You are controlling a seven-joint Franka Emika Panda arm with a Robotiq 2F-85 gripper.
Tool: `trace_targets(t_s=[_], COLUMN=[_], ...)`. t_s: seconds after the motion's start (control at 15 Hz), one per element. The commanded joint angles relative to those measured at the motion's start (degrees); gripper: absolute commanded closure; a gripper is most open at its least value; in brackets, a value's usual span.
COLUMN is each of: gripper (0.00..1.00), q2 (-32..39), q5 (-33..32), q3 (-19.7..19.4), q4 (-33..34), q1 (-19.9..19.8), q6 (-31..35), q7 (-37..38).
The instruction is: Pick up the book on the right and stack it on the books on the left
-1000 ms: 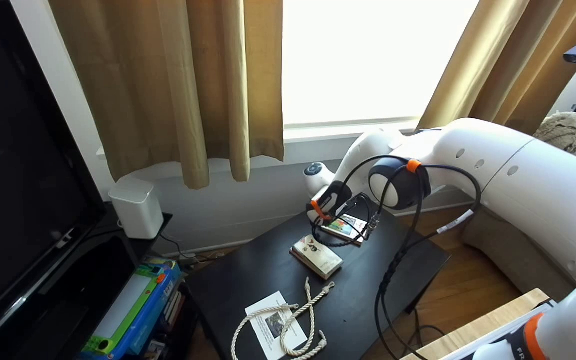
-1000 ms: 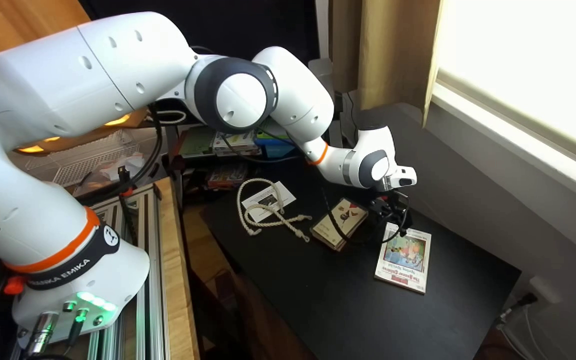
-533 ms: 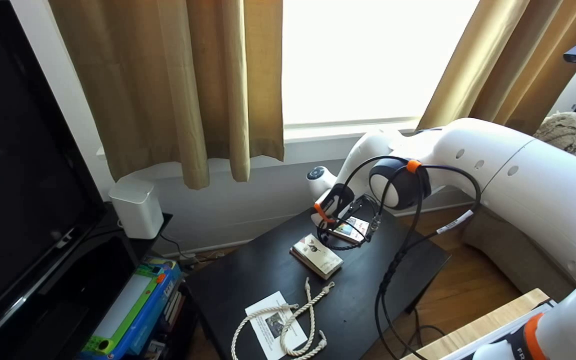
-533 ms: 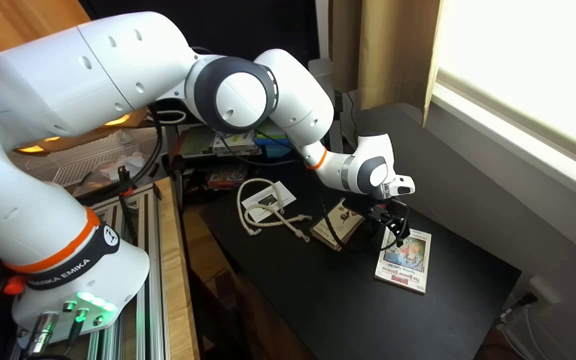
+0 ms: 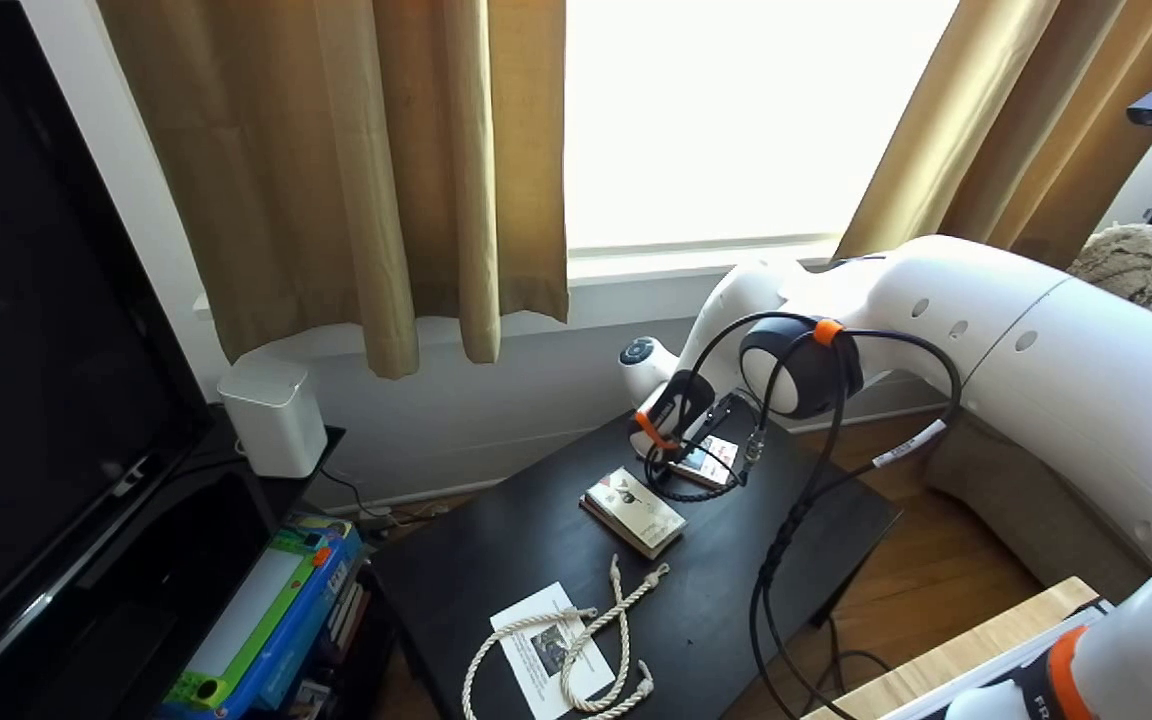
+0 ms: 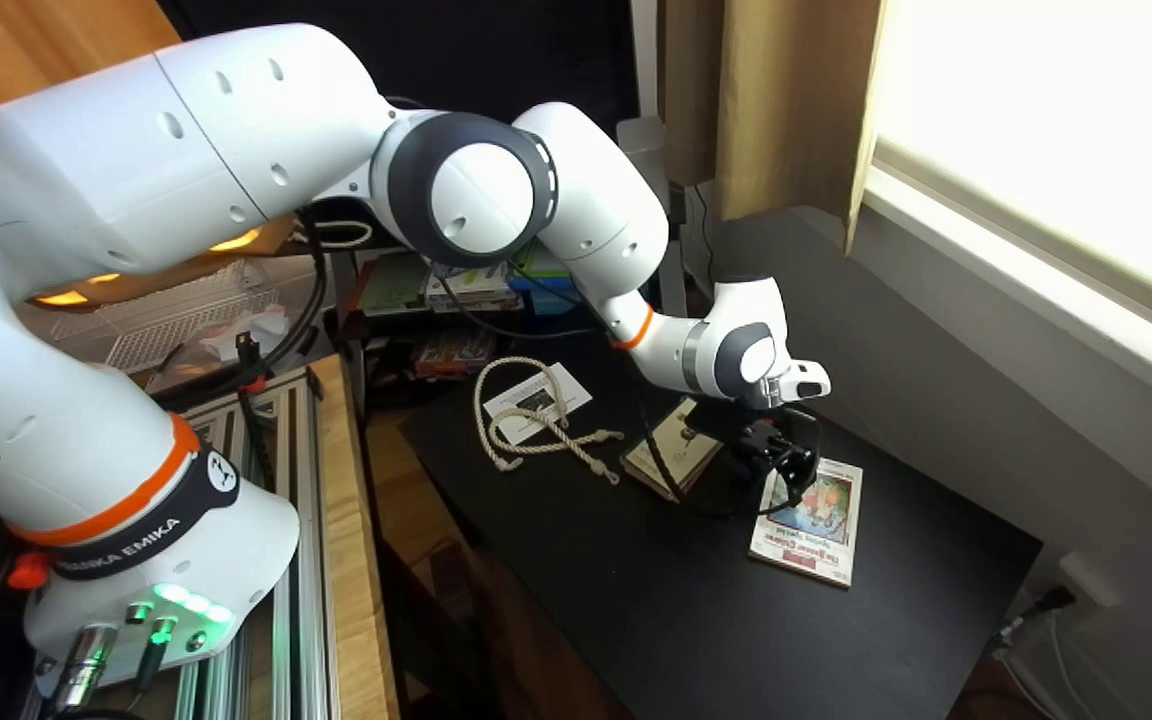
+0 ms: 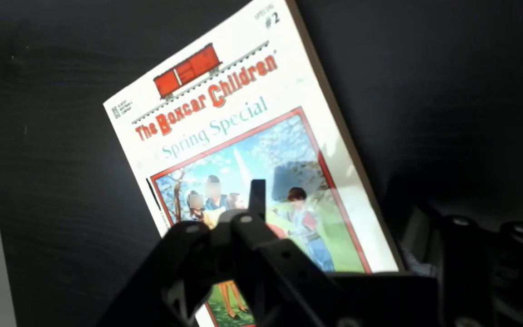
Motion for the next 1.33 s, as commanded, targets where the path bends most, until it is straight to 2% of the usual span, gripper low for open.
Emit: trace_targets(t_s=[0.0,0.2,0.33,0.4,0.47,0.53,0.67,1.0,1.27], gripper=[0.62,0.86,0.97,0.99,1.0,0.98,1.0,0.99,0.99], q2=[0.0,0.0,-0.5,-0.6,1.0,1.3,1.5,0.5,0.3], q5=[-1.5,-1.1,-1.0,-0.8,-0.1,0.0,0.4,0.8,1.1], q3=[0.3,0.9,1.2,1.3,1.6,1.6,1.9,2.1,3.9], q4=[-2.1,-3.0,-3.5,-3.6,-0.9,-0.4,0.7,0.7,2.6], q1=[-0.3,-0.7,-0.9,-1.1,-1.6,-1.7,-2.1,-2.8,-4.0], q6=[2.9,4.5,4.9,5.1,4.5,4.4,3.6,3.4,2.5], q7=[-1.3,-2.4,-3.2,-3.4,-4.0,-4.2,-4.6,-4.3,-7.3])
